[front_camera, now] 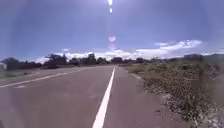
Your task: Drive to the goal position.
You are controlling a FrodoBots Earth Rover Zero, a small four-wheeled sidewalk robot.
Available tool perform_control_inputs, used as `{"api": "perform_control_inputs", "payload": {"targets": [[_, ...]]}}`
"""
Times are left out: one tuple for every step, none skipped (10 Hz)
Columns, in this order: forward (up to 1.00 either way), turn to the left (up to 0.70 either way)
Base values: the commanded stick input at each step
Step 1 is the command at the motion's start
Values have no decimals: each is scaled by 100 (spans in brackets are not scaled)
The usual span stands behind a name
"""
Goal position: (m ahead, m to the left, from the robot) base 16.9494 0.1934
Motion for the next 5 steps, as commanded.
{"api": "perform_control_inputs", "payload": {"targets": [[70, 0], [70, 0], [70, 0], [70, 0], [70, 0]]}}
